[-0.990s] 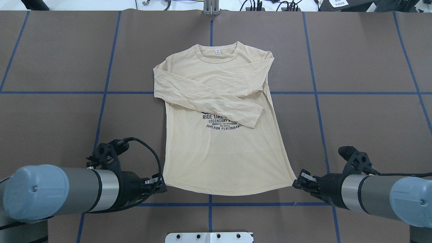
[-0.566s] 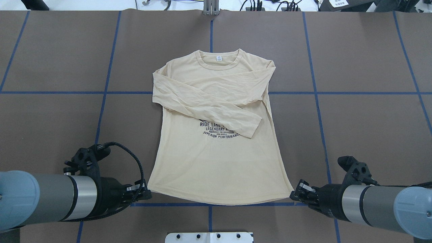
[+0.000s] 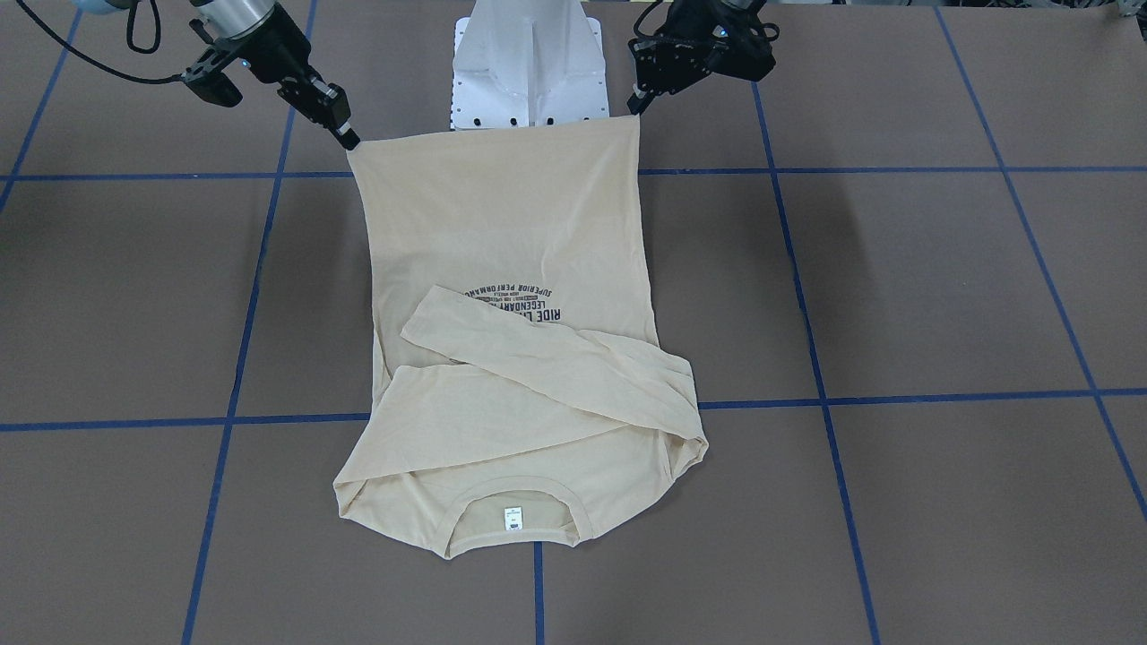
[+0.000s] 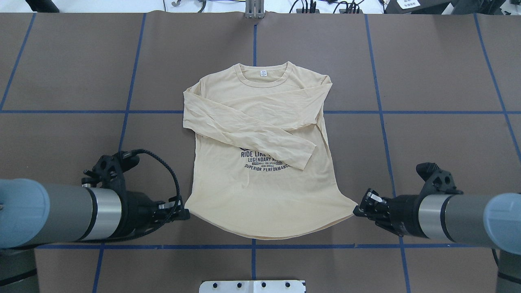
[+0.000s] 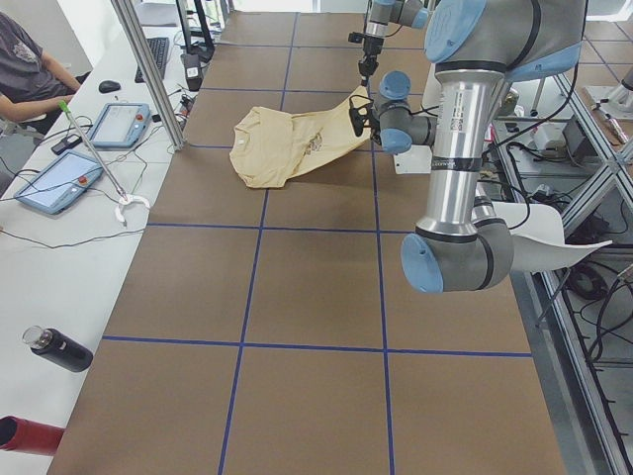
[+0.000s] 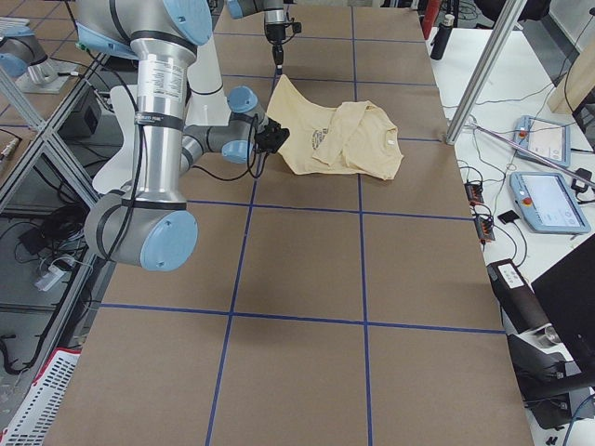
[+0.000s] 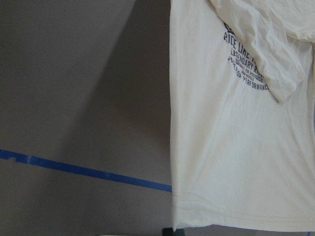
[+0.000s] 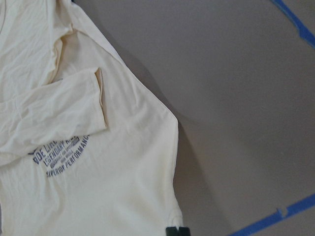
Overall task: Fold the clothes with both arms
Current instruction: 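Lift the hem with both grippers and fold it toward the collar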
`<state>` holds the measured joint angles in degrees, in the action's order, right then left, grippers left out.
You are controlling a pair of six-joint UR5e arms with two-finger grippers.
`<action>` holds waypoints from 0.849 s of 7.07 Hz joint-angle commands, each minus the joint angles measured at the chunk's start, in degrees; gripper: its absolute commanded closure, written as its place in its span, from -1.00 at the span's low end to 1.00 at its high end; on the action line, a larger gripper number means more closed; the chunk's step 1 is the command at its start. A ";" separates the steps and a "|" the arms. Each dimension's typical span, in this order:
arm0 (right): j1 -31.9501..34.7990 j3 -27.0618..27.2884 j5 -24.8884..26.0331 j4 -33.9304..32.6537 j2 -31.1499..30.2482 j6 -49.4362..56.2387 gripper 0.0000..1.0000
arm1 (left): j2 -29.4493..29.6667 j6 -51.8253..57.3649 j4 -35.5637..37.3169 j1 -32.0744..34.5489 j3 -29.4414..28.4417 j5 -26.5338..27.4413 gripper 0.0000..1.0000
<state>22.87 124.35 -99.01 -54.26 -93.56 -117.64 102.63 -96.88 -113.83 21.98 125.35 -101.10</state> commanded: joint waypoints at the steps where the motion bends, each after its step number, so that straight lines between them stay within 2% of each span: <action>1: 13.64 -14.60 -8.03 -7.12 16.23 8.26 1.00 | 9.92 7.55 -0.78 10.67 -14.01 -1.98 1.00; 3: 20.51 -25.16 -8.13 -17.77 28.37 19.68 1.00 | 12.41 13.54 -2.26 18.07 -21.43 -3.14 1.00; 6: 24.41 -39.66 -8.75 -17.90 38.41 24.56 1.00 | 17.32 13.91 -6.93 21.43 -30.75 -3.05 1.00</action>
<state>46.19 91.29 -107.73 -71.94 -60.02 -94.68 117.39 -83.16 -119.79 42.26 98.32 -104.19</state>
